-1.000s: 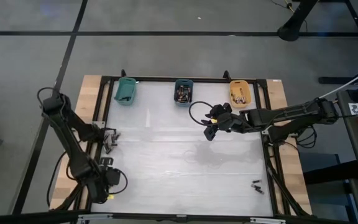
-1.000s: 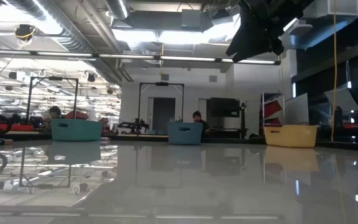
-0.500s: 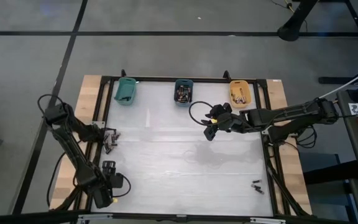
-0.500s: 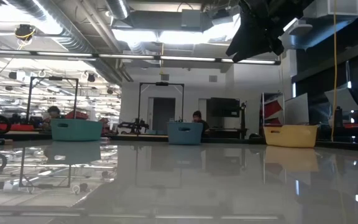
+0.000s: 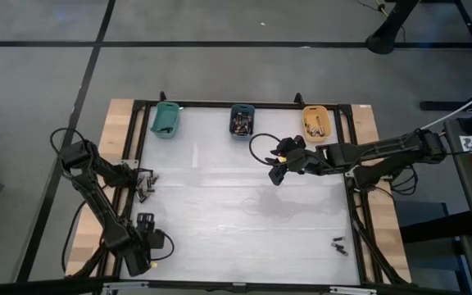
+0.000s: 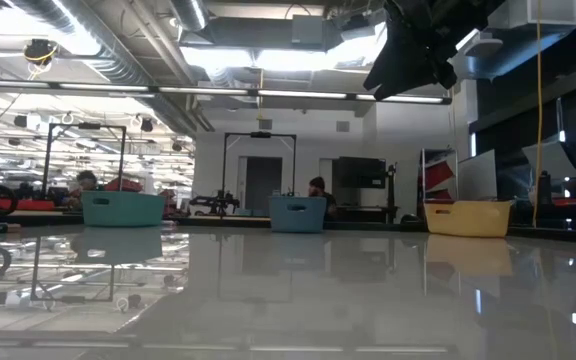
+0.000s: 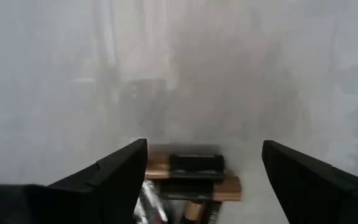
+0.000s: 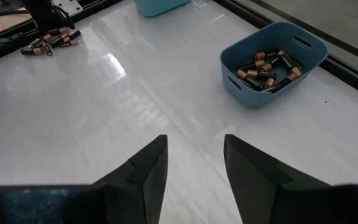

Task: Sort batteries
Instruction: Put the brown battery into the blue bin

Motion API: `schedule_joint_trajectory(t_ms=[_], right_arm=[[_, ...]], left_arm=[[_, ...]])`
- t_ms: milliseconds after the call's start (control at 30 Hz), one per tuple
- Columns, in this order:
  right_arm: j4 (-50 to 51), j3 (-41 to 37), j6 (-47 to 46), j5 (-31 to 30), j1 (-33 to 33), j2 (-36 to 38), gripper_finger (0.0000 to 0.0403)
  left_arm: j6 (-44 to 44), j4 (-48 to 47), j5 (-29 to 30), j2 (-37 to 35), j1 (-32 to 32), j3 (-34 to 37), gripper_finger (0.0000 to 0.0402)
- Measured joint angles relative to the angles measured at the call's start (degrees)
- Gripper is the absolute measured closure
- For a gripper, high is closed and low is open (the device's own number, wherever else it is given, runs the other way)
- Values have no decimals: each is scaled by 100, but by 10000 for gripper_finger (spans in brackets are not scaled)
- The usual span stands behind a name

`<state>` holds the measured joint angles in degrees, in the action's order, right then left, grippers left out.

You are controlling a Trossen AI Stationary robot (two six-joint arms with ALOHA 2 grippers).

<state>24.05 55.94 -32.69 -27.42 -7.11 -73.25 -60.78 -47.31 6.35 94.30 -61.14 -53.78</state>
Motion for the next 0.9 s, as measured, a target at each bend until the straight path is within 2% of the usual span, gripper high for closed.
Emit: schedule_joint_trajectory(t_ms=[200,467,900], right_arm=[[0,0,0,0,0,0,244],[0,-1,0,2,0,0,244],[0,-2,0,2,0,0,244]], left_arm=[[-138,-373,157,0,7,0,95],[55,5,31,0,7,0,95],[54,-56,2,139,-11,0,95]])
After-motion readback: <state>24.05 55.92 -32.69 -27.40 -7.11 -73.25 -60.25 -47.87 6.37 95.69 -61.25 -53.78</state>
